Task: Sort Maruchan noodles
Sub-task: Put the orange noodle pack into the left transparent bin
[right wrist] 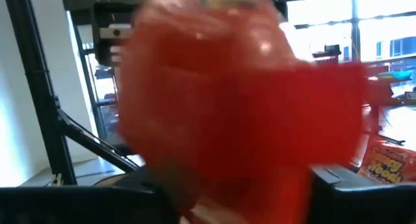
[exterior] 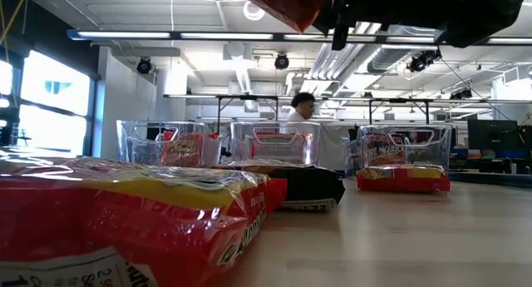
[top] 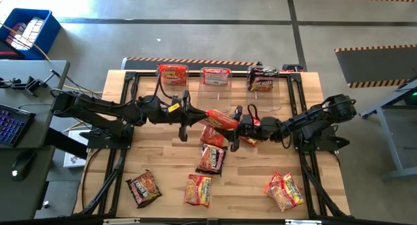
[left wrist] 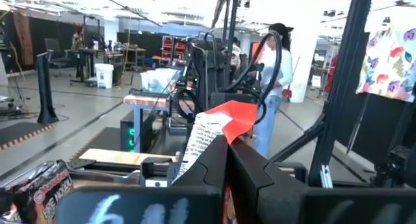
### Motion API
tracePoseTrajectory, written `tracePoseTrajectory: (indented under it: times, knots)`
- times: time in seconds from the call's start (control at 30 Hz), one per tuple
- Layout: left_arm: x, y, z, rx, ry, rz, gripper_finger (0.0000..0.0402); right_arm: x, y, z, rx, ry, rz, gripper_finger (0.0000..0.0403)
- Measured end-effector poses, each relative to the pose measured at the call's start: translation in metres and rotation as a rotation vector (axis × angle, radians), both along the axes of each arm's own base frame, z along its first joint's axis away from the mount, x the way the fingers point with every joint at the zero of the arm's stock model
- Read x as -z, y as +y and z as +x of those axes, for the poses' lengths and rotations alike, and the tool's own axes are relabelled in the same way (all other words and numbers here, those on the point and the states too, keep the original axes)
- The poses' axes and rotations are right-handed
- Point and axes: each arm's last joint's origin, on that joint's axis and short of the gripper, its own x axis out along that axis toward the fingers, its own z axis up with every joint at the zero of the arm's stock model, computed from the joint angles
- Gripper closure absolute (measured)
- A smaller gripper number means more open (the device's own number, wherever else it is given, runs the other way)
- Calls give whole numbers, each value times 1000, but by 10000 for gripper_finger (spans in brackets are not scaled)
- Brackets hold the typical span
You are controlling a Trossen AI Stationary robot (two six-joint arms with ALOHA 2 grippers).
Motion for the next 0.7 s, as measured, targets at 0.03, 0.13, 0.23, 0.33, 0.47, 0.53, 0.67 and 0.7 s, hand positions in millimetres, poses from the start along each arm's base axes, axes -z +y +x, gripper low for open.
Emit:
tracePoseTrajectory:
  times: [0.03,0.13,0.23,0.33,0.47,0.53,0.67,0.7]
  knots:
    - [1,-1,0,16,8,17,399,0,0,0,1,0,-2,235]
    - [3,-2,0,50,36,65,388,0,0,0,3,5,-24,281]
    - [4,-2,0,53,52,76,374,1,1,0,1,9,-30,302]
    - [4,-2,0,42,46,230,366,0,0,0,8,9,-40,302]
    - [3,-2,0,27,22,353,381,-6,0,-4,6,40,-46,294]
    - [3,-2,0,31,29,327,394,-11,2,-9,6,68,-50,292]
    - [-3,2,-9,34,154,296,397,-21,0,-23,7,168,-63,292]
    - [-5,3,-13,27,205,291,397,-24,-1,-27,9,194,-60,293]
